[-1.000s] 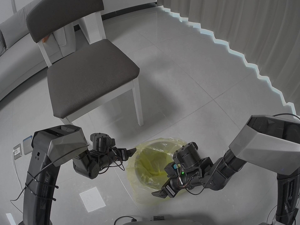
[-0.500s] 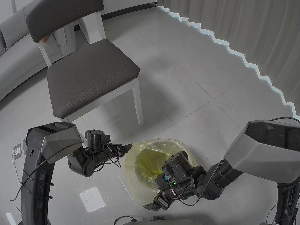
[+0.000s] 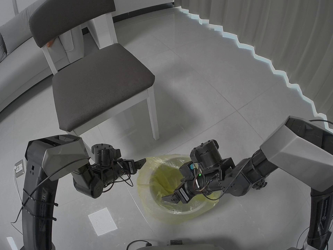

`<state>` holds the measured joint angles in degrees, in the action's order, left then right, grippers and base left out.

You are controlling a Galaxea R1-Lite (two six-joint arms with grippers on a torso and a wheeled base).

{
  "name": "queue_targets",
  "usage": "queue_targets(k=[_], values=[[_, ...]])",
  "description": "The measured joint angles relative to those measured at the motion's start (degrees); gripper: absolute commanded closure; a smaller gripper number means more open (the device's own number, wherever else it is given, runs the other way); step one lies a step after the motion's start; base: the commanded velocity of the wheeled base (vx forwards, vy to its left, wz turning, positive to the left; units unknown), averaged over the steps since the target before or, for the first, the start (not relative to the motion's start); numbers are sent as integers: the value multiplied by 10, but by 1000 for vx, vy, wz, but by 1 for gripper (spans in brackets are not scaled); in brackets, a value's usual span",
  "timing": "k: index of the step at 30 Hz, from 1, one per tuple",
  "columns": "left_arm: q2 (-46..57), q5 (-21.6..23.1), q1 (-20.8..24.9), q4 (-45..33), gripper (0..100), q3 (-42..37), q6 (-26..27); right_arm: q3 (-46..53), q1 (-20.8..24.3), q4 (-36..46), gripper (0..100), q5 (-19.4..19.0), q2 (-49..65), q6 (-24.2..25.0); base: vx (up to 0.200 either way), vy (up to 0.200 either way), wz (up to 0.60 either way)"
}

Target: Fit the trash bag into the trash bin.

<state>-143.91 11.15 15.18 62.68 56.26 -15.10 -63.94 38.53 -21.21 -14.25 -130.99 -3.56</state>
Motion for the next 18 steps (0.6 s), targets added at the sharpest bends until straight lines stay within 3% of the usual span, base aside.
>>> queue_targets(k=[4, 8, 12, 18], values=[[-3, 3, 0, 6, 0, -2, -5, -55, -22, 33, 0, 0, -29, -5, 0, 0, 0], [-2, 39, 4, 34, 0, -19, -31, -91, -33, 52, 0, 0, -57, -6, 0, 0, 0], [1, 101, 7, 116, 0, -50, -47, -103, -40, 55, 0, 1, -77, -8, 0, 0, 0], [-3, 134, -10, 209, 0, -104, -59, -108, -51, 57, 0, 10, -96, -29, 0, 0, 0]])
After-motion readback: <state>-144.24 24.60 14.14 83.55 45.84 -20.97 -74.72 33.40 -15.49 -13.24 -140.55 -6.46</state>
